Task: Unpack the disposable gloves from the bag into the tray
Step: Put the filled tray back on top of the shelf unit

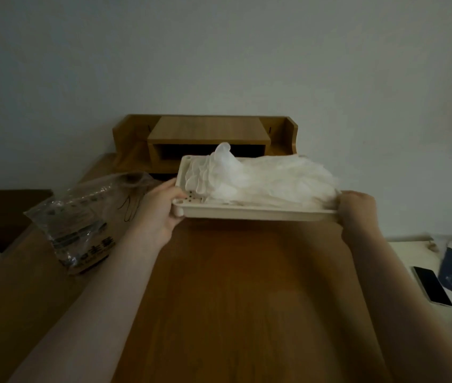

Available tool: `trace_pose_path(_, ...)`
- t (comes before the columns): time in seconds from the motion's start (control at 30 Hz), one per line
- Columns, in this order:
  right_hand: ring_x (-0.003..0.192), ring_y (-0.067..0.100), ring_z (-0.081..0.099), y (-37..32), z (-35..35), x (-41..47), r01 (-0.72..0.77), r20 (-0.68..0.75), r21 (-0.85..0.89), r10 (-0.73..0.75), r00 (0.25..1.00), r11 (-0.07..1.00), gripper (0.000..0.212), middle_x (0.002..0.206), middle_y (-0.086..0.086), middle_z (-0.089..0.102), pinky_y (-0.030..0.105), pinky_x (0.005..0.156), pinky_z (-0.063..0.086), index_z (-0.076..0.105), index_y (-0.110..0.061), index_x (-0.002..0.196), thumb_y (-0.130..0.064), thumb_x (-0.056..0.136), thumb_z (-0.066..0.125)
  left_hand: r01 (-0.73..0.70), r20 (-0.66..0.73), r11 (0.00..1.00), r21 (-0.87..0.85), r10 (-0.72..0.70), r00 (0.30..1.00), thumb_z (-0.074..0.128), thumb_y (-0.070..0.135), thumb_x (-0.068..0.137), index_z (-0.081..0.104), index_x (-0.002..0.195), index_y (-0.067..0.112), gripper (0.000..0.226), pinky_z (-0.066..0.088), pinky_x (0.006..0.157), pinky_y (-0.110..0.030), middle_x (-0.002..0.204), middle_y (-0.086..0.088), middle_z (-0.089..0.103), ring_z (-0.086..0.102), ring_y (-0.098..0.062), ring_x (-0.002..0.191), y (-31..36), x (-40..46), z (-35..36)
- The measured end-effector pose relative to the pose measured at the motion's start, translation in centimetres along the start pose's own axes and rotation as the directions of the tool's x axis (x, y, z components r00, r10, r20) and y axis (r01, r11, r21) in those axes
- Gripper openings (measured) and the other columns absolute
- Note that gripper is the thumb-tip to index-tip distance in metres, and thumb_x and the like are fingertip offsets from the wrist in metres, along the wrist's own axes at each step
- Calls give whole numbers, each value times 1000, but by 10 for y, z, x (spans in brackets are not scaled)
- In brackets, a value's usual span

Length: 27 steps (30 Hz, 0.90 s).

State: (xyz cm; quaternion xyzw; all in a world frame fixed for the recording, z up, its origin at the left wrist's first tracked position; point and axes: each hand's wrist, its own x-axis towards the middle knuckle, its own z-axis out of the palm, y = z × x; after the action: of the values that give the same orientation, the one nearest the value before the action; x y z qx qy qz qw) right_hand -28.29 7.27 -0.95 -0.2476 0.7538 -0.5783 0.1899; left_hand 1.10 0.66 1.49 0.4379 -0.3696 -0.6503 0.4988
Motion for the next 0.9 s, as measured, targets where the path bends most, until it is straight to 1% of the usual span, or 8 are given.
trace_pose_path(0.13, 56, 19, 38, -41, 17, 12, -24, 13, 191, 22, 1000, 981, 25, 64, 6, 42, 28, 48, 32, 55, -4, 67, 7, 83, 38, -32, -20, 960, -279, 27, 999, 50, -1, 91, 59, 96, 14, 18, 54, 73, -31, 103, -8, 61, 62, -21, 95, 33, 14, 8)
trace_pose_path(0.2, 59, 18, 40, -55, 32, 16, -39, 29, 248, 32, 999, 968, 22, 68, 3, 43, 26, 49, 34, 54, -5, 79, 6, 83, 36, -65, -51, 953, -297, 53, 997, 50, 0, 92, 59, 94, 13, 16, 55, 71, -30, 102, -9, 61, 63, -20, 93, 44, 29, 11)
trace_pose_path(0.27, 67, 17, 44, -64, 51, 24, -52, 42, 299, 41, 998, 953, 26, 75, 2, 47, 24, 52, 38, 55, -7, 93, 5, 84, 35, -93, -74, 946, -310, 73, 995, 49, 0, 92, 60, 97, 12, 17, 55, 71, -29, 102, -9, 61, 63, -20, 94, 53, 48, 12)
trace_pose_path(0.37, 73, 17, 49, -70, 75, 32, -39, 53, 335, 23, 998, 942, 33, 83, 3, 54, 24, 57, 41, 59, -12, 101, 4, 85, 34, -127, -115, 944, -305, 96, 989, 46, 2, 93, 58, 122, 10, 32, 55, 75, -29, 106, -9, 60, 61, -20, 99, 60, 74, 11)
trace_pose_path(0.47, 65, 16, 41, -75, 95, 38, -53, 75, 350, 28, 997, 935, 25, 74, 1, 47, 24, 54, 35, 55, -12, 87, 3, 85, 35, -133, -135, 933, -335, 92, 987, 48, 4, 94, 54, 128, 9, 34, 56, 75, -30, 107, -9, 60, 62, -20, 97, 65, 96, 7)
trace_pose_path(0.6, 72, 14, 42, -78, 122, 48, -66, 93, 347, 36, 995, 936, 23, 80, -2, 47, 27, 63, 36, 55, -18, 94, -3, 88, 38, -87, -176, 916, -392, 19, 984, 51, 11, 96, 54, 122, 11, 27, 56, 63, -26, 106, -9, 60, 62, -18, 92, 60, 120, -1)
trace_pose_path(0.7, 66, 14, 26, -81, 139, 55, -88, 85, 383, 60, 995, 919, 21, 71, 0, 31, 28, 58, 22, 39, -15, 69, -7, 88, 36, -97, -211, 859, -502, -12, 977, 55, 16, 95, 57, 117, 9, 23, 56, 70, -27, 107, -9, 64, 64, -18, 94, 57, 129, -1)
trace_pose_path(0.9, 74, 19, 33, -83, 155, 68, -118, 65, 383, 101, 993, 916, 23, 71, 0, 36, 29, 59, 25, 40, -17, 66, -7, 87, 36, -132, -330, 953, -273, 36, 943, 52, 28, 96, 58, 117, 12, 26, 51, 80, -26, 96, -1, 62, 60, -12, 88, 60, 143, 2)
